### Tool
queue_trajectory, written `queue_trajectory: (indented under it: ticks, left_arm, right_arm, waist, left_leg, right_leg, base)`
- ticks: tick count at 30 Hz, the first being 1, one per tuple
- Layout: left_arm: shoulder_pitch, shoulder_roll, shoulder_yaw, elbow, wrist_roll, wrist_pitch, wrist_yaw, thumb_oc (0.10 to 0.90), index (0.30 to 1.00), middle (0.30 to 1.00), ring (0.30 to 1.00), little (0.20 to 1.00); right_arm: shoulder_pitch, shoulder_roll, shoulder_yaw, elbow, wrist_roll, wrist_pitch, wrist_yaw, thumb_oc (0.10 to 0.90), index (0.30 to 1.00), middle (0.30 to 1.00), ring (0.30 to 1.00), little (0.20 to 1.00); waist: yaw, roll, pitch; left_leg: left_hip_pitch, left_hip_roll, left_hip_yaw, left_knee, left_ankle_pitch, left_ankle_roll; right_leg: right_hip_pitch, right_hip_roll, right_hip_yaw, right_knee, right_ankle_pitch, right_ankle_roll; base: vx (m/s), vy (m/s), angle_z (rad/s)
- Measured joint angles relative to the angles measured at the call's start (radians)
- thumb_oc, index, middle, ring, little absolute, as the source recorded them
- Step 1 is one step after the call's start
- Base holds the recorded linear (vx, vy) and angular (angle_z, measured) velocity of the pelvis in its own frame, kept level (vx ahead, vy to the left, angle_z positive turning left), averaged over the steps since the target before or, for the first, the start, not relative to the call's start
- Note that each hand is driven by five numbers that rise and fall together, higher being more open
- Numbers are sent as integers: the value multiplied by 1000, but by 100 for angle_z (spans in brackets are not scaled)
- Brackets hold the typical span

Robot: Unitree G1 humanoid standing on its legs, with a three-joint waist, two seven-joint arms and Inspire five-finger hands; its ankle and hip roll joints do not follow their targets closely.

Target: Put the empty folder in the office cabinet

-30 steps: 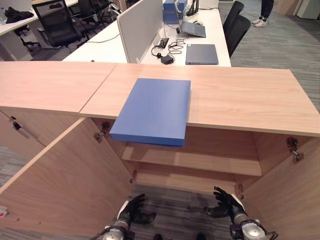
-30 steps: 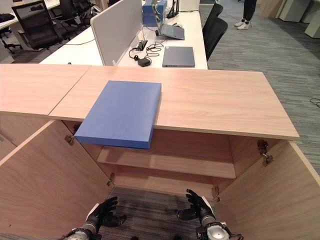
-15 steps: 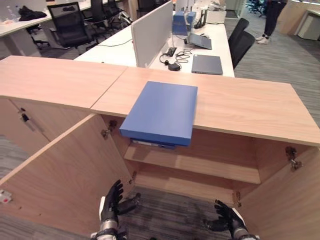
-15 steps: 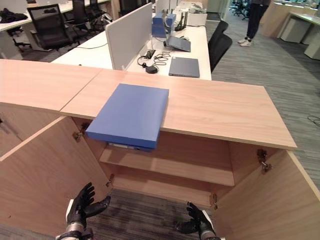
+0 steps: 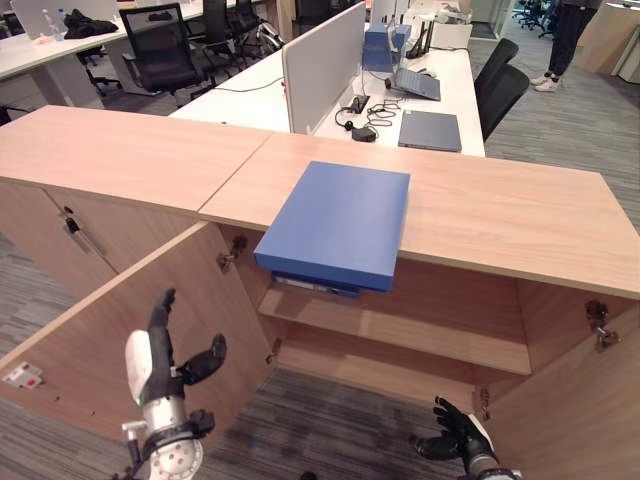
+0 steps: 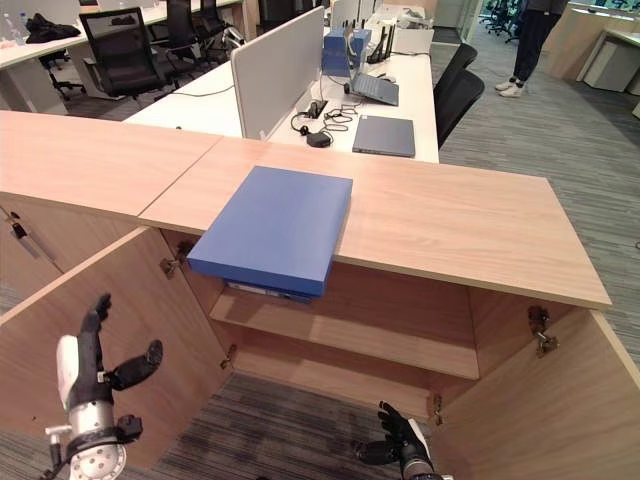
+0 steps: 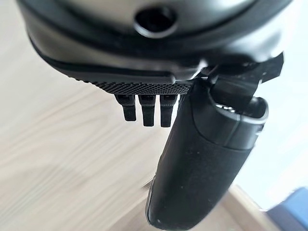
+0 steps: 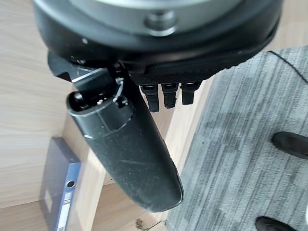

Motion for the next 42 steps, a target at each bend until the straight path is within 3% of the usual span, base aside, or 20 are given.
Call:
queue_trajectory:
  ticks: [7,16,25,38,42]
  left_arm:
    - [-105,170,-3,-128,226,-48,-1,800,900,900,900,900]
    - [-107,276,-44,-188,271,-120,-59,800,900,900,900,900]
    - [-107,279,-51,-192,269,-154,-111,800,900,900,900,900]
    - [-105,278,-56,-193,249,-160,-153,800,900,900,900,900]
    - [-106,318,-88,-193,254,-160,-154,800,900,900,900,900]
  right_arm:
    - [-10,-19,4,-31,-1,-18,11,800,900,900,900,900]
    - [-9,-33,11,-31,0,-19,22,800,900,900,900,900]
    - [-5,-34,10,-31,0,-19,21,800,900,900,900,900]
    - [-5,-33,10,-31,1,-19,21,800,900,900,900,900]
    - [-6,-32,12,-31,1,-19,21,800,900,900,900,900]
  waist:
    - [-6,30,-3]
    - [-34,41,-4]
    - [-42,70,-6]
    - [-56,70,-6]
    - [-58,70,-6]
  left_leg:
    - [6,0,2,-2,-4,-7]
    - [6,0,5,-1,-3,-6]
    - [7,0,9,-1,-1,-4]
    - [14,0,13,-1,-5,-8]
    - [20,1,24,-1,-9,-12]
  right_leg:
    - [4,0,2,0,1,0]
    - [1,0,4,0,1,1]
    - [1,0,8,0,1,1]
    - [5,0,10,0,1,1]
    - [3,1,23,0,3,2]
  base:
    - [-5,0,0]
    - [0,0,0]
    - [0,0,0]
    - [3,-2,-1]
    - [2,-3,-10]
